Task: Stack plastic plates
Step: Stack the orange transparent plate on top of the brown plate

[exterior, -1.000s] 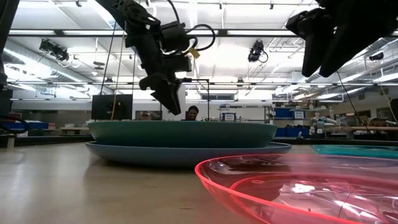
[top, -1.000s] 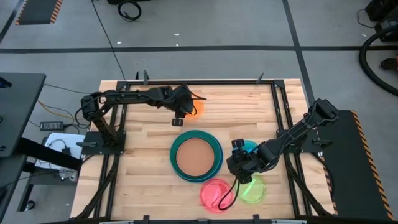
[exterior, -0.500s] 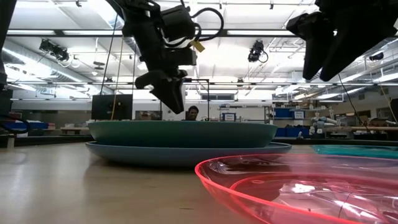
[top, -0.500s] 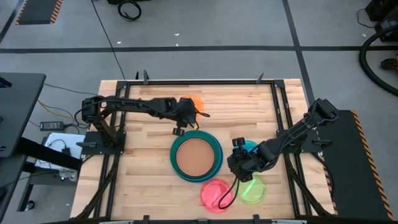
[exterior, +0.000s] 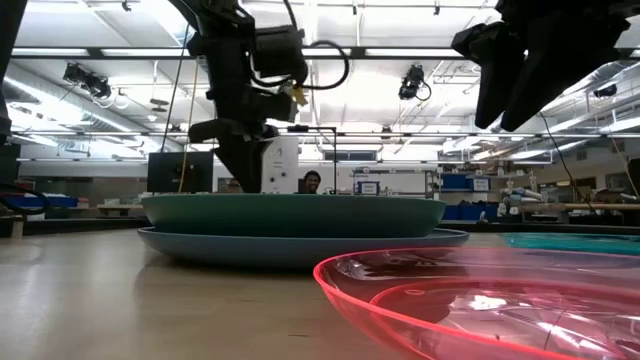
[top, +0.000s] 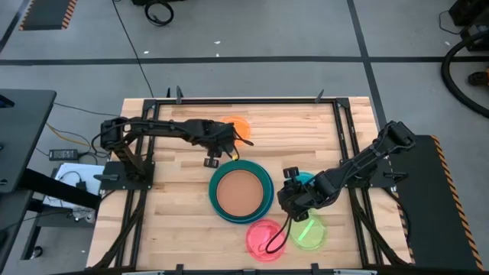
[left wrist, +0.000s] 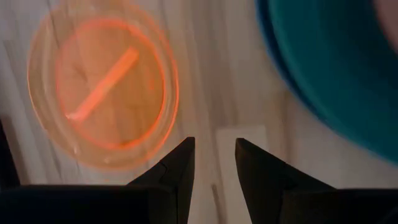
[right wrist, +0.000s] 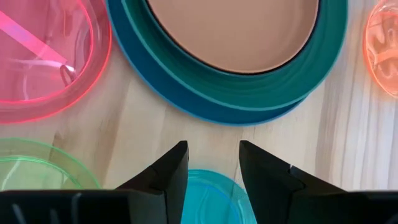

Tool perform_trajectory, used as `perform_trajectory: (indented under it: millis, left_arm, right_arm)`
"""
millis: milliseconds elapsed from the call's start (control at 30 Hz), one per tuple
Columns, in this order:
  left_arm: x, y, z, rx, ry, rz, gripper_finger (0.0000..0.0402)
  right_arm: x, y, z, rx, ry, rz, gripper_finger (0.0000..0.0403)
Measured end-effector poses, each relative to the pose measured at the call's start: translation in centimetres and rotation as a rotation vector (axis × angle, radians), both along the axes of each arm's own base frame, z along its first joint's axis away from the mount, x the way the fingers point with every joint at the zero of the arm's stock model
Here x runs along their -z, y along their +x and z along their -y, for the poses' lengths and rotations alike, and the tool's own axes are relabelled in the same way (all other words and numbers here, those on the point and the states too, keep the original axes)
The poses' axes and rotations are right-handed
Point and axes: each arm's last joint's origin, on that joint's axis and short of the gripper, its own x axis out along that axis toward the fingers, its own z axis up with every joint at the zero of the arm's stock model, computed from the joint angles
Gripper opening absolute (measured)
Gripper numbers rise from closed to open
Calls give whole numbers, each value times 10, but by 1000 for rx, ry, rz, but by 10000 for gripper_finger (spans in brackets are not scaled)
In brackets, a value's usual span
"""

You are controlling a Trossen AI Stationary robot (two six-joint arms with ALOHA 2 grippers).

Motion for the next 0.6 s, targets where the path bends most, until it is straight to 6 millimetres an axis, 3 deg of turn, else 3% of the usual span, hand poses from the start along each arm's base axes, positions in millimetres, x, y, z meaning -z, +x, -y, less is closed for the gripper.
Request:
perform_trajectory:
  millis: [367,600]
  left_arm:
    - [3,-17,-18,-24,35,-155,126]
    - [9,-13,-21,-9,56,-150,173]
  right_arm:
    - [0,3,1,-13,24,3,153]
    - [0,3,1,-19,22,4,153]
